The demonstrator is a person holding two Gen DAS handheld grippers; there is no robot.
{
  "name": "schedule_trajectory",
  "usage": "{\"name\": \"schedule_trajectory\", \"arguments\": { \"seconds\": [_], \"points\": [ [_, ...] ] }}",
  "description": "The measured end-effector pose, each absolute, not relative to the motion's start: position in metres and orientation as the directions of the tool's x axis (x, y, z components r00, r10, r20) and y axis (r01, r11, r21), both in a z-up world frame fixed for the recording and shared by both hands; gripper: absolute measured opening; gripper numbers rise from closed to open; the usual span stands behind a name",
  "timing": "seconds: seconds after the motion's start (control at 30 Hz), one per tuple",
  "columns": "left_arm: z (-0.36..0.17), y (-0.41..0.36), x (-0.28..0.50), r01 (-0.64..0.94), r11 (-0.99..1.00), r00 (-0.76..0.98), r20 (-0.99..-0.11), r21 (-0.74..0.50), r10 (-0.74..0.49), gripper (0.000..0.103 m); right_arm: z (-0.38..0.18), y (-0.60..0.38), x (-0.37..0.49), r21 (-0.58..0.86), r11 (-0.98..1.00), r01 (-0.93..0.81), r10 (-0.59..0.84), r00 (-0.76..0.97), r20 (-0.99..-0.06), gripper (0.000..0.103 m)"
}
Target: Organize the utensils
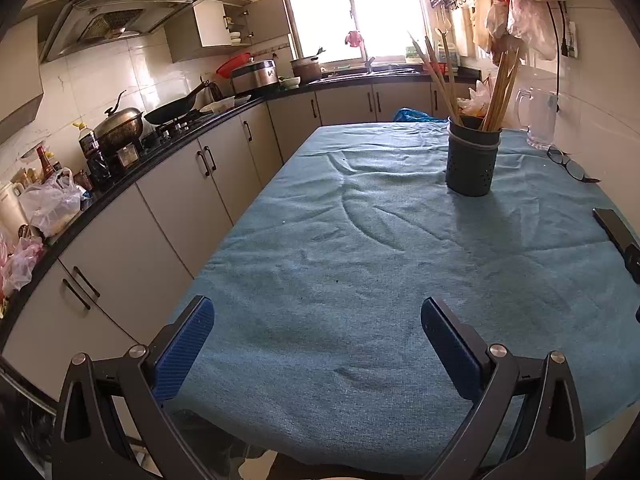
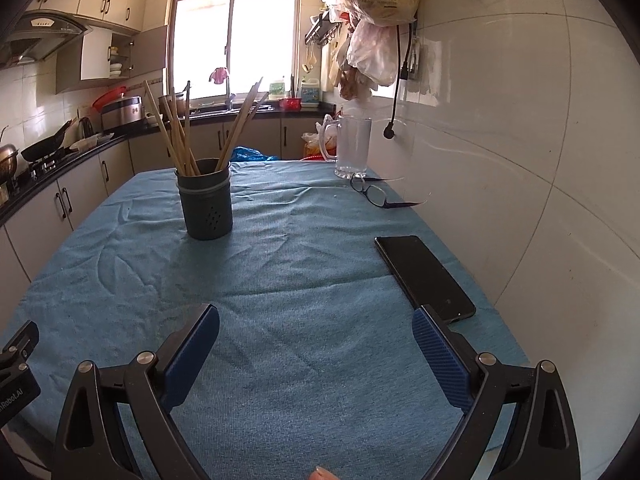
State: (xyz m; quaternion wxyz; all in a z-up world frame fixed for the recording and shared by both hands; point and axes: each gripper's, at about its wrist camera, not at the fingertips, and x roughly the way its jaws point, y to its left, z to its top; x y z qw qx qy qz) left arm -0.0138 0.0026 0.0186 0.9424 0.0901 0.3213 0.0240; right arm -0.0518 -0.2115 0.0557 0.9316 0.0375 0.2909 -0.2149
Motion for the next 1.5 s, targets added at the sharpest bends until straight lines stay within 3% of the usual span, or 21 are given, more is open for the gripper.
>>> {"name": "schedule_trajectory", "arguments": {
  "seconds": [1.5],
  "points": [
    [0.01, -0.001, -0.012, 0.043, 0.982, 0.777, -0.624, 0.182, 0.081, 0.103, 0.041, -0.207, -0.045, -0.067, 0.918, 0.39, -0.348, 0.713, -0.608, 0.099]
  ]
}}
